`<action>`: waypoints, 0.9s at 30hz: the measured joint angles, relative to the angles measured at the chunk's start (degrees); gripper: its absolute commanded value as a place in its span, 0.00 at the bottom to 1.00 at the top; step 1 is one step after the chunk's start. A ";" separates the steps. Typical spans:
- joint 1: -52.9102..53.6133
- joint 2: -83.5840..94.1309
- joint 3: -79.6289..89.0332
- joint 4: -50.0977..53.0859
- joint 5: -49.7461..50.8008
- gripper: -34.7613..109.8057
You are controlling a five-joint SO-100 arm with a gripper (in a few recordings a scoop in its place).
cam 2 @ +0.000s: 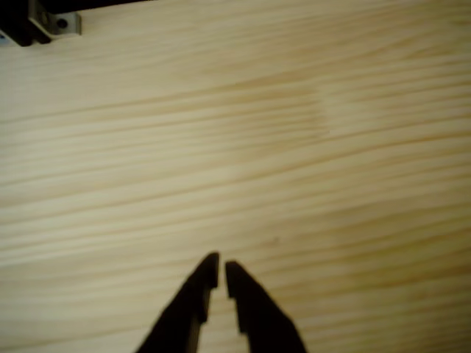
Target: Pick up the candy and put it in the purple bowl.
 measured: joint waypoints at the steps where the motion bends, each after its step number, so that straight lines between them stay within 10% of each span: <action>1: 0.00 1.23 0.26 0.53 0.00 0.24; 27: -4.13 4.31 5.62 2.02 1.14 0.24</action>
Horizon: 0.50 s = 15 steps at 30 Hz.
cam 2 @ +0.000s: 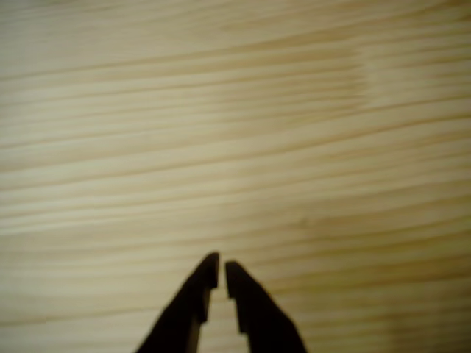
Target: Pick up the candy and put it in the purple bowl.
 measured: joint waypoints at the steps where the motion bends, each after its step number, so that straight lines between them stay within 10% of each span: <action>1: -0.26 0.00 0.00 0.00 -0.09 0.24; 15: -0.35 0.00 0.00 0.79 -1.14 0.24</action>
